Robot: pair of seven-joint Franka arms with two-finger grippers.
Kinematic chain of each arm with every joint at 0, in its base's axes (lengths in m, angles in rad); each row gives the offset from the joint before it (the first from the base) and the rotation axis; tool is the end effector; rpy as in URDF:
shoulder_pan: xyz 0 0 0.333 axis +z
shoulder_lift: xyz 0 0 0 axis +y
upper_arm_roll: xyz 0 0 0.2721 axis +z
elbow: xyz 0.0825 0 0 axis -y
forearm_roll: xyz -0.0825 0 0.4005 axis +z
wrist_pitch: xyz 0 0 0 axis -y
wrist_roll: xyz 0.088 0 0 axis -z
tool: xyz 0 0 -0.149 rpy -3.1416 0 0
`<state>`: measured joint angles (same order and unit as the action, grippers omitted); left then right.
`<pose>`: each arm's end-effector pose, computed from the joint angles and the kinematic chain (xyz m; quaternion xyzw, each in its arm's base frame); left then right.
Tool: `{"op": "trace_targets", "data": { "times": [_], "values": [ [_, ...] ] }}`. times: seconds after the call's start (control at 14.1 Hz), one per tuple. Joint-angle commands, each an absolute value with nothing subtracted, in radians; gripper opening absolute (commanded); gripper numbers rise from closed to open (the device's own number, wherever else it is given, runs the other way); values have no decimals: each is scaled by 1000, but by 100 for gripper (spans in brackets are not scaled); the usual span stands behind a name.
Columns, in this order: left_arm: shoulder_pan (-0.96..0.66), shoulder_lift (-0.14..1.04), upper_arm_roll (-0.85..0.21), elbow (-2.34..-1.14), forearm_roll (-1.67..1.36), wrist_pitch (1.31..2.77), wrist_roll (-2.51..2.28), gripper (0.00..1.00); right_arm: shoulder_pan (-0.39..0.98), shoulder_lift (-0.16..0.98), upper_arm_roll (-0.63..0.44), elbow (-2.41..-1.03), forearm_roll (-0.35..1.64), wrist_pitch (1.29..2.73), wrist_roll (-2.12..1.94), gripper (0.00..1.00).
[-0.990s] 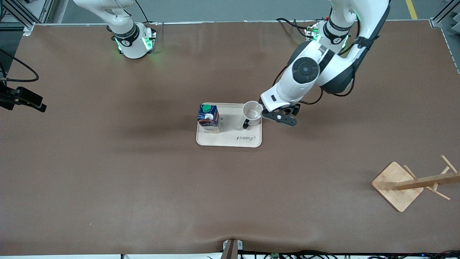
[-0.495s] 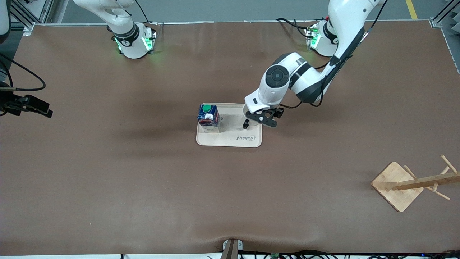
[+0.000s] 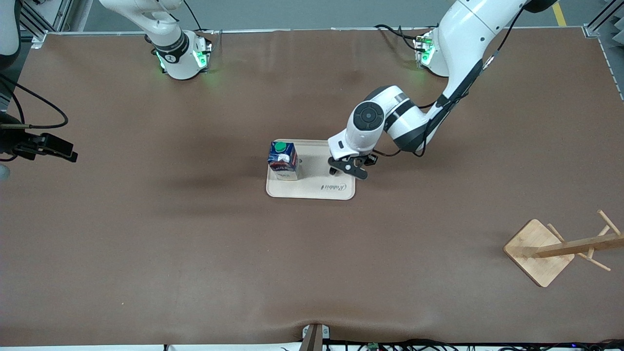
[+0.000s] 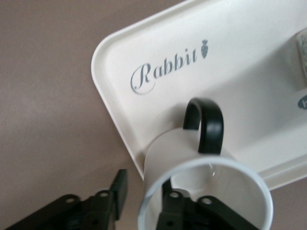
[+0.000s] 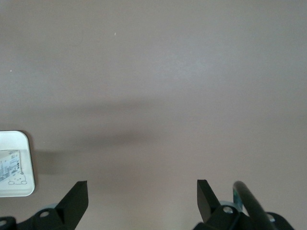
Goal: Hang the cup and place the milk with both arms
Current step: 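Lower the left gripper onto the white mug rim and close it, then lift the mug with the left gripper while the right gripper reaches the milk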
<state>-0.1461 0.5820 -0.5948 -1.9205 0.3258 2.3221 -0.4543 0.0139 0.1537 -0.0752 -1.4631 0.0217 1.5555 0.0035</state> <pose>0.4482 -0.4081 0.1363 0.9733 -0.2238 -0.0471 0.0202 0.6049 -0.0314 0.4994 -0.9990 0.0323 0.0303 0.0060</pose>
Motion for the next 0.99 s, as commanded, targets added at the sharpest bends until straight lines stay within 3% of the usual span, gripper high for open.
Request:
{"op": "trace_targets", "data": {
  "times": [0.0,0.07,0.28,0.49,0.92],
  "values": [
    [-156,635,-594,-1859,356,2329,-474,11,35,228,-77,-1459,35,1542,23,100],
    [-156,635,-594,-1855,357,2327,-482,0,29,230,-75,-1457,37,1540,23,100],
    [-153,621,-592,-1841,357,2322,-485,0,35,238,-77,-1462,43,1531,20,100],
    [-141,575,-595,-1784,357,2263,-480,0,43,241,-77,-1462,43,1427,23,100],
    [-80,474,-597,-1513,350,1818,-457,0,100,259,-75,-1466,64,1393,25,100]
  ]
}}
